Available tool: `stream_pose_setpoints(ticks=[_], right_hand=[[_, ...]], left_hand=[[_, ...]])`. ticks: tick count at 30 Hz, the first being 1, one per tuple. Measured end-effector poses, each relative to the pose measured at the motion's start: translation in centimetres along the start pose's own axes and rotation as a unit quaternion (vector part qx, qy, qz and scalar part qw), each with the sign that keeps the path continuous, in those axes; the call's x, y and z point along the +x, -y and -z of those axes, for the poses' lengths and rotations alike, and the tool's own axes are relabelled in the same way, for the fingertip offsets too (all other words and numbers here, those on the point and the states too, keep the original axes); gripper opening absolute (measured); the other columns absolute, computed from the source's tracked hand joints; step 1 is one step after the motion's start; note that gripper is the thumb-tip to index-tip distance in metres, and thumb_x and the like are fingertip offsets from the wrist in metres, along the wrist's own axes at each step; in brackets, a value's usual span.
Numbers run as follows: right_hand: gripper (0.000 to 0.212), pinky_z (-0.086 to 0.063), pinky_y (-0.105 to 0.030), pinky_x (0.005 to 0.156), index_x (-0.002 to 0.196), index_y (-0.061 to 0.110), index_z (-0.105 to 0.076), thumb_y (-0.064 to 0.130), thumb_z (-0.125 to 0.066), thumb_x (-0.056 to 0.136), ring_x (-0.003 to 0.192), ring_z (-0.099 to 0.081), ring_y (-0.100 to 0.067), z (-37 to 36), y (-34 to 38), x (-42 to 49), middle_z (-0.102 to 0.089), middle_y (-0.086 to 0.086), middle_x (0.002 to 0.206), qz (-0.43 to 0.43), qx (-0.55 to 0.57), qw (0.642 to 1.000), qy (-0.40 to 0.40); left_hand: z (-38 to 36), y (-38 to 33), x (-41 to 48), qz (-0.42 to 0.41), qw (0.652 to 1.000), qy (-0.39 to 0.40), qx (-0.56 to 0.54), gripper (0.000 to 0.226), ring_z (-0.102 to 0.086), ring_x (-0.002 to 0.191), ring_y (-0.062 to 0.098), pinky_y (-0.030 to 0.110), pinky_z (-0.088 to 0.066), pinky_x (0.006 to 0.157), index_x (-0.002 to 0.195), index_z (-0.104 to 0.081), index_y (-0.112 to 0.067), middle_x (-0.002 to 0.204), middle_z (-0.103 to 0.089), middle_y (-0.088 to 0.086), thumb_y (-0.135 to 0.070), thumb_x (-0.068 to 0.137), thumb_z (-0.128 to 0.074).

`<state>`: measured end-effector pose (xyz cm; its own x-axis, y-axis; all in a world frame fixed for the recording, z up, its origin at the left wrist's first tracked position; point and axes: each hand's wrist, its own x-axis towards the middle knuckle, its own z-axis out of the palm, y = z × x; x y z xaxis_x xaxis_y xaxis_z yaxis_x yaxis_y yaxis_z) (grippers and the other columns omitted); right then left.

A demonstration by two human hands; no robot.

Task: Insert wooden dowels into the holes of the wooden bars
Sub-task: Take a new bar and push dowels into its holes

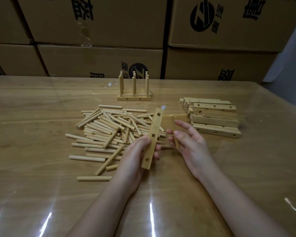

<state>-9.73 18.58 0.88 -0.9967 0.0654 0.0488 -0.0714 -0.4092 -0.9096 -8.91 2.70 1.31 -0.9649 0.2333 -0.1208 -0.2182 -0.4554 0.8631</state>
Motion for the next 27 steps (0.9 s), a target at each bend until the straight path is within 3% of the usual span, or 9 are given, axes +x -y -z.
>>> stream_pose_setpoints(ticks=[2,6,9,12,15,19,27], right_hand=[[0.025,-0.051,-0.026,0.072,0.104,0.018,-0.065,0.009,-0.061,0.081,0.081,-0.066,-0.013,0.06,-0.04,0.02,-0.072,-0.007,0.094,0.012,-0.034,0.999,-0.02],[0.024,-0.046,-0.021,0.066,0.091,0.023,-0.072,0.006,-0.056,0.087,0.065,-0.057,-0.004,0.12,0.09,-0.08,-0.07,0.001,0.081,0.024,-0.066,0.996,-0.046],[0.012,-0.044,-0.022,0.065,0.085,0.028,-0.074,0.024,-0.068,0.075,0.062,-0.053,-0.005,0.0,0.37,-0.23,-0.066,0.004,0.073,0.021,-0.057,0.997,-0.044],[0.021,-0.044,-0.023,0.066,0.083,0.028,-0.073,0.035,-0.071,0.064,0.063,-0.053,-0.004,0.01,0.48,-0.26,-0.065,0.005,0.071,0.03,-0.067,0.996,-0.045],[0.008,-0.046,-0.019,0.068,0.082,0.027,-0.073,0.026,-0.069,0.074,0.068,-0.057,-0.002,0.25,0.68,-0.05,-0.067,0.007,0.071,0.069,-0.121,0.988,-0.062],[0.009,-0.045,-0.008,0.065,0.086,0.02,-0.07,0.013,-0.067,0.08,0.071,-0.061,0.002,0.54,0.71,0.13,-0.068,0.011,0.071,0.119,-0.151,0.979,-0.072],[0.012,-0.045,-0.008,0.067,0.091,0.021,-0.068,0.012,-0.065,0.083,0.073,-0.064,0.001,0.44,0.3,0.2,-0.07,0.01,0.073,0.122,-0.192,0.973,-0.049]], left_hand=[[-0.04,0.01,-0.03,0.0,1.0,-0.005,0.002,0.028,-0.055,0.055,0.013,0.019,-0.048,0.051,0.093,-0.07,-0.011,0.068,-0.063,0.009,-0.01,0.094,-0.043],[-0.16,-0.02,-0.18,-0.002,1.0,-0.003,0.025,0.036,-0.053,0.054,0.012,0.018,-0.047,0.05,0.082,-0.077,-0.015,0.066,-0.062,0.007,-0.009,0.094,-0.043],[-0.23,-0.05,-0.24,-0.007,0.999,-0.003,0.036,0.03,-0.052,0.054,0.012,0.018,-0.046,0.051,0.09,-0.072,-0.012,0.066,-0.061,0.007,-0.009,0.094,-0.043],[-0.24,-0.01,-0.21,-0.01,0.999,0.003,0.05,0.026,-0.051,0.053,0.012,0.017,-0.045,0.05,0.096,-0.068,-0.009,0.065,-0.061,0.007,-0.008,0.094,-0.042],[-0.17,0.07,-0.31,-0.019,0.996,0.016,0.09,0.028,-0.053,0.056,0.011,0.018,-0.046,0.053,0.098,-0.07,-0.012,0.068,-0.062,0.006,-0.008,0.094,-0.043],[-0.1,0.17,-0.48,-0.032,0.989,0.044,0.138,0.036,-0.053,0.057,0.009,0.017,-0.045,0.056,0.09,-0.077,-0.027,0.069,-0.062,0.002,-0.01,0.094,-0.045],[-0.12,0.32,-0.5,-0.046,0.983,0.059,0.166,0.036,-0.049,0.059,0.011,0.019,-0.041,0.055,0.095,-0.074,-0.033,0.07,-0.057,0.002,-0.012,0.096,-0.045]])
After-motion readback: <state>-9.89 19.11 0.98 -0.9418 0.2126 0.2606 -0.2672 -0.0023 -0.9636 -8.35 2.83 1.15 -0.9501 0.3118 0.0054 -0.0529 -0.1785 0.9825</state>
